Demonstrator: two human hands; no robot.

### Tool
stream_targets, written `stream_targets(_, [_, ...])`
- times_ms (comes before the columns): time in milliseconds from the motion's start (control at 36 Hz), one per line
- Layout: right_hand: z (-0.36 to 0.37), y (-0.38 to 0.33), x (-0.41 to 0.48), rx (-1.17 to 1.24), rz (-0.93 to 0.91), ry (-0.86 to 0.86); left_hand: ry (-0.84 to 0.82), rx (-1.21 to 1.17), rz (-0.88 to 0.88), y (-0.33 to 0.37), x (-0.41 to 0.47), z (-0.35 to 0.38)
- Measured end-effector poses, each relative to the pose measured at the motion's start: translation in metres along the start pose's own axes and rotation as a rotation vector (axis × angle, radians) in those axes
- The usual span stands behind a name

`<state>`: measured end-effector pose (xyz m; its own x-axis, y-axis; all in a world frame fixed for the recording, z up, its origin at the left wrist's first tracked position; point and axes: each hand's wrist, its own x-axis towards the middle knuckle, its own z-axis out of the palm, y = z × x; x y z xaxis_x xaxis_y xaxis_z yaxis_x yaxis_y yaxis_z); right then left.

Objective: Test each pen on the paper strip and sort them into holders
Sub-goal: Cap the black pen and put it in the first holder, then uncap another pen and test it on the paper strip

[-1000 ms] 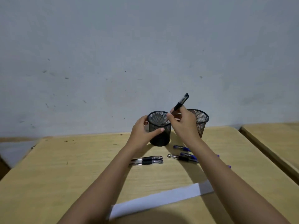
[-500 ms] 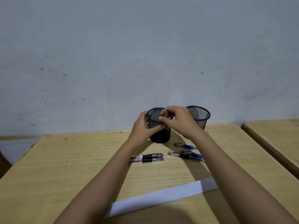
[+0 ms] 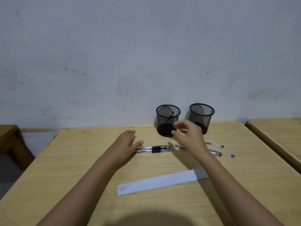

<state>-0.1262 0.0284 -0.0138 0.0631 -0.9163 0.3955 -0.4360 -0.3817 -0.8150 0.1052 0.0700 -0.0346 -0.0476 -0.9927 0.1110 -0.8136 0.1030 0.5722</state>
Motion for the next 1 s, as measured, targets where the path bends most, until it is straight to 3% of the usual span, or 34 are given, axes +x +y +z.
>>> stream_targets(111, [0.026, -0.006, -0.024, -0.157, -0.014, -0.302, -0.026, 0.109, -0.038, -0.024, -0.033, -0.006])
stream_targets(194, [0.041, -0.01, -0.03, -0.331, -0.115, -0.43, -0.078, 0.187, -0.037, -0.031, -0.048, -0.007])
stream_targets(361, [0.053, -0.019, -0.029, -0.54, -0.256, -0.498, -0.101, 0.25, -0.065, -0.025, -0.065, -0.006])
stream_targets(528, [0.06, -0.021, -0.026, -0.591, -0.269, -0.529, -0.094, 0.195, -0.076, -0.025, -0.069, -0.004])
stream_targets(611, [0.063, -0.024, -0.029, -0.428, -0.212, -0.451, -0.11, 0.143, -0.11, -0.025, -0.07, -0.007])
stream_targets(694, [0.063, -0.035, -0.036, -0.16, -0.105, -0.309, -0.076, -0.059, -0.133, -0.02, -0.071, -0.01])
stream_targets(833, [0.059, -0.055, -0.049, 0.301, 0.11, -0.151, 0.068, -0.775, -0.151, 0.015, -0.085, -0.009])
stream_targets(917, [0.055, -0.066, -0.057, 0.576, 0.223, -0.14, 0.174, -0.622, 0.02, 0.026, -0.086, -0.016])
stream_targets(1000, [0.05, -0.074, -0.063, 0.769, 0.25, -0.163, 0.255, -0.577, 0.083, 0.03, -0.087, -0.024])
